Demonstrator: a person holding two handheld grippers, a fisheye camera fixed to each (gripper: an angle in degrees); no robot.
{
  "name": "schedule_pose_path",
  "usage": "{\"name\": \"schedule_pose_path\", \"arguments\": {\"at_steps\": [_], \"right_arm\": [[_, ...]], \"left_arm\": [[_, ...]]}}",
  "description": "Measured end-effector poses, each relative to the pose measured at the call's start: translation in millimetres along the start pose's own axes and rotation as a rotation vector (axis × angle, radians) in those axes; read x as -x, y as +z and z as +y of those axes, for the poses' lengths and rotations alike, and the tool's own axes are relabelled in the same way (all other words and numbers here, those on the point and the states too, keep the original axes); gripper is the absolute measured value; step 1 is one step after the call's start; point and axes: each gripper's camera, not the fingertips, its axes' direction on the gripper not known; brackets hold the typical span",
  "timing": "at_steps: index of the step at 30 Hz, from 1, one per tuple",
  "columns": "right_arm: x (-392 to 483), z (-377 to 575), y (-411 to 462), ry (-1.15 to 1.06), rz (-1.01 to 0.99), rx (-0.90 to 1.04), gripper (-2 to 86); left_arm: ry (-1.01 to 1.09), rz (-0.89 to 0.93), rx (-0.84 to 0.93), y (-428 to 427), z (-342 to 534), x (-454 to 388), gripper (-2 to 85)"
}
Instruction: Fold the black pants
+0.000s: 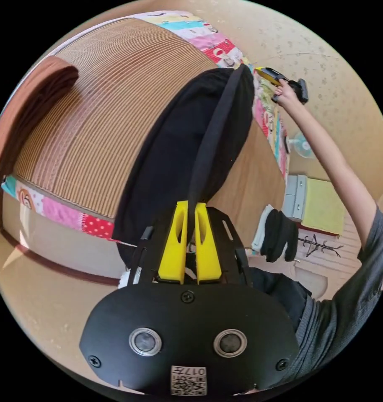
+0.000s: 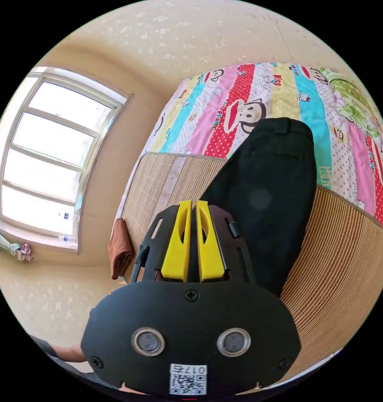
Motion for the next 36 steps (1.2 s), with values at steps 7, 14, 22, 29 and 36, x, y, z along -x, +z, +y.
{"name": "schedule_pose_path", "arguments": {"at_steps": [7, 14, 22, 29, 36], "right_arm": [[-53.5, 210.1, 30.8, 0.125, -0.054, 0.264, 6.2], [-42.7, 398.3, 79.3, 0.459, -0.305, 0.269, 7.7], [-6.8, 436.4, 135.9, 0.536, -0.303, 0.372, 4.5], [-1.9, 459.1, 65.6, 0.53, -0.612, 0.139, 1.4], [-18.0, 458.8, 102.7, 0.574, -0.332, 0.316, 2.2]], "left_arm": [[0.101, -0.031, 0.178, 30.5, -36.9, 33.2, 1.3], [0.286, -0.13, 0.272, 32.2, -53.5, 15.8, 1.0], [0.377, -0.15, 0.4, 40.0, -82.0, 15.4, 0.5], [0.366, 0.442, 0.402, 4.8, -94.2, 52.8, -0.5], [0.193, 0.188, 0.368, 27.7, -76.2, 80.8, 0.2]]}}
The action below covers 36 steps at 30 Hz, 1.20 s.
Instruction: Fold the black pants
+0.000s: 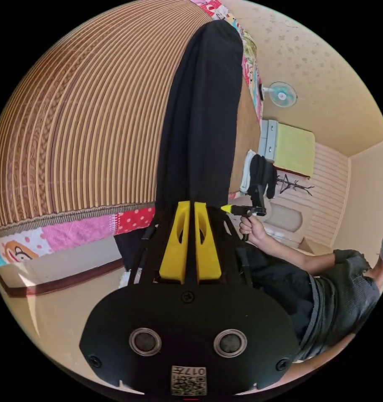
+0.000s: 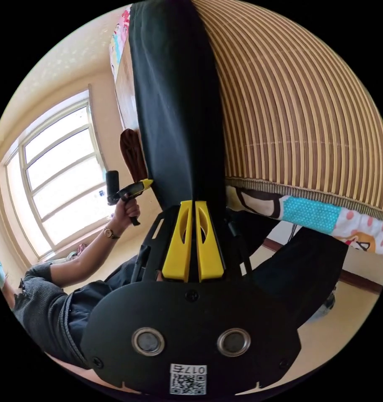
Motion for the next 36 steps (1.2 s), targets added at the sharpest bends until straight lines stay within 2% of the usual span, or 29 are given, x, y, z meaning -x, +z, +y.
{"name": "schedule_pose_path", "arguments": {"at_steps": [4, 7, 11, 14, 16, 18, 21, 24, 27, 29, 33, 36], "right_arm": [[8.9, -1.1, 0.5, -0.008, 0.112, 0.066, 4.2], [12.5, 2.1, -31.2, 0.009, 0.093, -0.071, 7.2], [-2.4, -24.9, -56.8, 0.053, 0.009, -0.17, 11.2], [-8.9, -55.1, -43.9, -0.02, -0.058, -0.078, 9.5], [-10.6, -66.1, -27.6, -0.042, -0.113, 0.041, 7.6], [7.4, -57.7, -18.5, -0.122, 0.041, 0.114, 5.3], [24.0, -27.4, -25.2, -0.145, 0.211, 0.092, 3.7], [12.9, 4.1, -24.7, -0.089, 0.246, 0.129, 3.3], [0.0, 20.5, -36.7, -0.022, 0.223, 0.165, 3.4], [-0.9, 23.0, -60.1, -0.017, 0.198, 0.092, 4.1], [-13.0, 0.4, -118.1, -0.01, 0.037, -0.114, 11.3], [-19.3, -29.0, -146.0, -0.014, -0.048, -0.248, 13.4]], "left_arm": [[-0.122, -0.158, -0.075, 1.2, -3.2, -7.7, 2.3], [-0.103, -0.261, -0.148, -10.5, -3.0, -23.5, 5.6], [-0.062, -0.218, -0.218, -21.3, -15.2, -28.0, 9.8], [-0.086, -0.16, -0.174, -10.4, -38.6, -15.9, 11.6], [-0.049, -0.112, -0.018, 14.7, -55.7, -12.7, 9.9], [-0.031, -0.117, 0.122, 36.0, -56.5, -14.4, 6.8], [0.113, -0.188, 0.053, 39.8, -26.1, -37.8, 3.9], [0.074, -0.171, 0.144, 64.3, 0.1, -41.3, 3.8], [-0.015, -0.253, 0.275, 90.3, 19.8, -33.5, 5.1], [-0.019, -0.239, 0.211, 83.2, 24.5, -31.3, 6.0], [-0.022, -0.025, -0.059, 37.9, 1.8, -18.8, 8.5], [-0.052, 0.071, -0.122, 21.8, -36.0, -2.4, 11.7]]}}
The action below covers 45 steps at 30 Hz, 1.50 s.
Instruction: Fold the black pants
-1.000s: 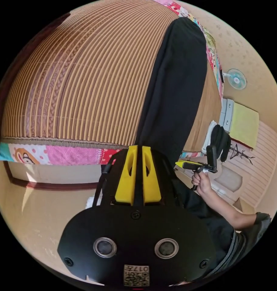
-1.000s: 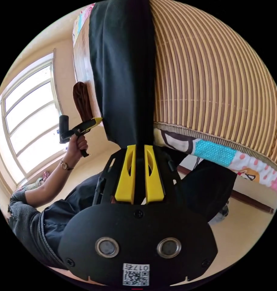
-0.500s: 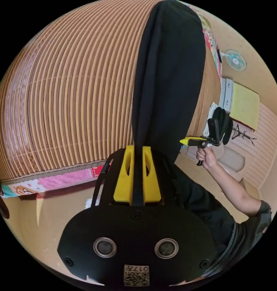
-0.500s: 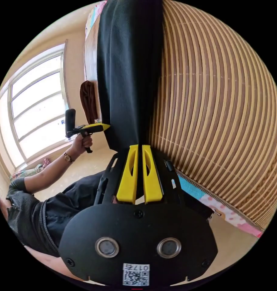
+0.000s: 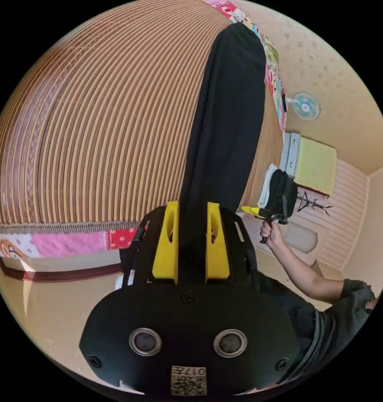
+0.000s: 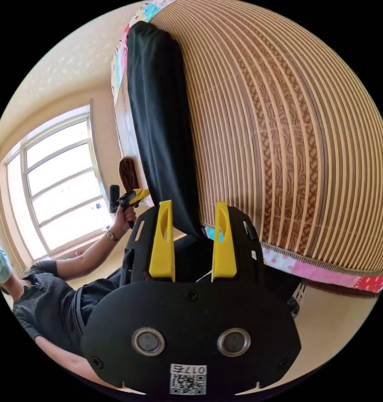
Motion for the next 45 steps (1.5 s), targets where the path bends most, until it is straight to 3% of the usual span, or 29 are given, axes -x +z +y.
{"name": "schedule_pose_path", "arguments": {"at_steps": [6, 12, 19, 26, 38, 41, 45], "right_arm": [[3.5, -65.1, 17.7, -0.025, -0.132, 0.01, 12.8], [11.7, -57.2, 35.6, -0.082, -0.265, 0.064, 8.2], [32.5, 18.7, 6.7, -0.231, -0.547, 0.012, 3.3], [141.5, 130.1, -52.5, -0.562, -0.692, -0.039, 2.7], [392.7, 251.0, -175.2, -1.286, -0.607, -0.163, 2.4], [406.6, 231.3, -184.3, -1.194, -0.44, -0.26, 2.3], [385.2, 149.1, -159.8, -0.951, -0.205, -0.277, 2.3]], "left_arm": [[0.106, -0.001, -0.029, -1.0, -62.3, -12.2, 12.9], [0.103, -0.078, 0.047, 10.4, -64.1, -16.7, 5.5], [0.271, 0.308, 0.05, -34.3, 2.4, -12.2, 3.5], [0.473, 0.609, -0.017, -97.1, 104.5, -52.4, 3.5], [1.021, 0.704, -0.301, -249.5, 232.9, -255.2, 3.8], [1.001, 0.683, -0.338, -263.5, 228.8, -281.3, 3.8], [0.818, 0.444, -0.36, -247.1, 176.8, -285.8, 3.8]]}}
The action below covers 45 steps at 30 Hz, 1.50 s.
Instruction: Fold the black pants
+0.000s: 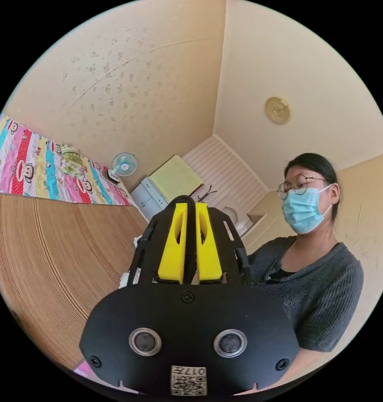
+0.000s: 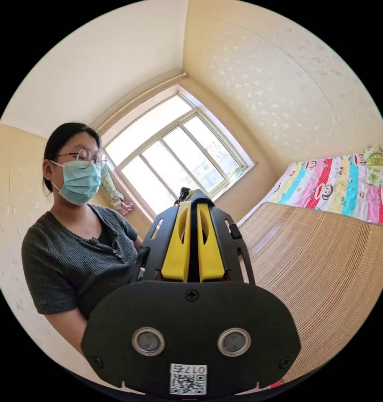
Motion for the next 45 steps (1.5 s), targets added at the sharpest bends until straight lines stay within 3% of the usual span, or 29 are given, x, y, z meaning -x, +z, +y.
{"name": "schedule_pose_path", "arguments": {"at_steps": [7, 11, 17, 21, 24, 26, 32, 37, 45], "right_arm": [[-144.3, 10.5, 62.4, 0.27, 0.088, 0.081, 2.4], [-170.3, 71.1, 107.4, 0.302, 0.2, 0.283, 2.6], [-212.9, 247.5, 131.9, 0.644, 0.117, 0.381, 3.1], [-240.8, 332.7, 162.5, 0.836, 0.145, 0.513, 3.8], [-258.4, 344.1, 174.1, 0.855, 0.166, 0.582, 4.6], [-268.4, 336.4, 168.6, 0.834, 0.143, 0.56, 5.8], [-321.7, 304.4, 128.3, 0.843, 0.224, 0.358, 13.7], [-389.0, 306.4, 152.8, 0.885, 0.162, 0.44, 18.1], [-446.9, 320.4, 150.4, 0.929, 0.048, 0.406, 17.0]], "left_arm": [[-0.271, -0.175, 0.071, 45.0, -18.6, 137.9, 3.9], [-0.334, -0.326, 0.176, 59.4, 11.7, 175.4, 4.1], [-0.51, -0.211, 0.32, 70.9, 155.1, 208.3, 4.0], [-0.768, -0.294, 0.429, 80.5, 254.4, 236.9, 4.1], [-0.881, -0.368, 0.461, 84.1, 282.2, 254.7, 4.5], [-0.889, -0.43, 0.465, 83.8, 281.9, 260.9, 5.4], [-0.777, -0.478, 0.131, 51.1, 230.4, 266.6, 13.7], [-0.733, -0.441, 0.276, 81.4, 194.3, 329.4, 17.5], [-0.715, -0.41, 0.454, 123.3, 181.7, 373.7, 15.1]]}}
